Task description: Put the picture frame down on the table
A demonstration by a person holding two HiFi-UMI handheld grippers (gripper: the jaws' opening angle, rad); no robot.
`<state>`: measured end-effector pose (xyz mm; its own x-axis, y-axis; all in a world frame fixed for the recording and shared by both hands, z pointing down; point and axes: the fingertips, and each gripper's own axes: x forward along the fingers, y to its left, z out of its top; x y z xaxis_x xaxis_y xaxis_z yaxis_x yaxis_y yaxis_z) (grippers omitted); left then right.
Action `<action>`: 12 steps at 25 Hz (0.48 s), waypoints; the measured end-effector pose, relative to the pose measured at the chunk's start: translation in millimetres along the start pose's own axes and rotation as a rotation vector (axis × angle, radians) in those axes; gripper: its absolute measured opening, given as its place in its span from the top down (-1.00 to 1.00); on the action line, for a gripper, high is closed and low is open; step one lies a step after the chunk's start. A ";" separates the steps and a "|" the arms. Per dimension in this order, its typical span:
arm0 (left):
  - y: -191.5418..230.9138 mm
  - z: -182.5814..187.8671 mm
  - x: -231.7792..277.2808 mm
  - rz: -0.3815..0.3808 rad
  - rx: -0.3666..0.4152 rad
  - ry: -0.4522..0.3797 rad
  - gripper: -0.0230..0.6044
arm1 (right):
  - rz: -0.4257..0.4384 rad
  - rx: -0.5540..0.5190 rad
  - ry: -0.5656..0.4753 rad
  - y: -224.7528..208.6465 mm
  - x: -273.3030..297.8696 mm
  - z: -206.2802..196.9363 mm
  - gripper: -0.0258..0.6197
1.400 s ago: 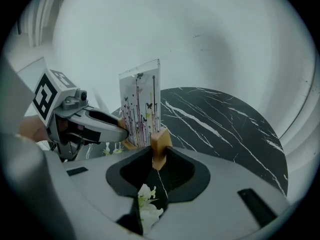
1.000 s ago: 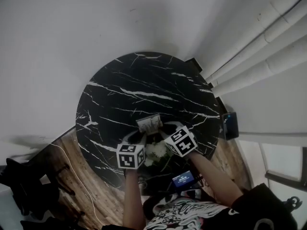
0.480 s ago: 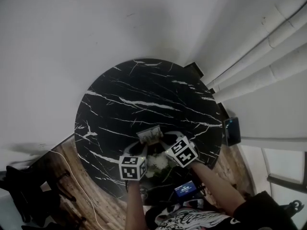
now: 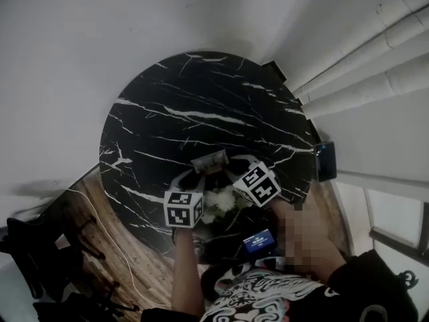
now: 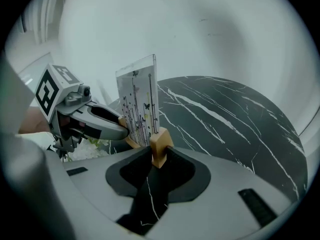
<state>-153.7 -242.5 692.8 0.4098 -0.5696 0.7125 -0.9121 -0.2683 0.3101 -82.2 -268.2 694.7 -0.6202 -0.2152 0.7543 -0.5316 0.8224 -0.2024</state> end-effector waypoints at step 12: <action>-2.3 -13.9 -2.2 0.019 0.063 0.047 0.59 | 0.001 0.014 0.042 7.8 2.8 -8.1 0.64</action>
<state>-152.8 -229.8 699.2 0.3895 -0.5385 0.7472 -0.9165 -0.3069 0.2566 -83.4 -258.1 700.4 -0.5958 -0.1917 0.7799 -0.5391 0.8153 -0.2113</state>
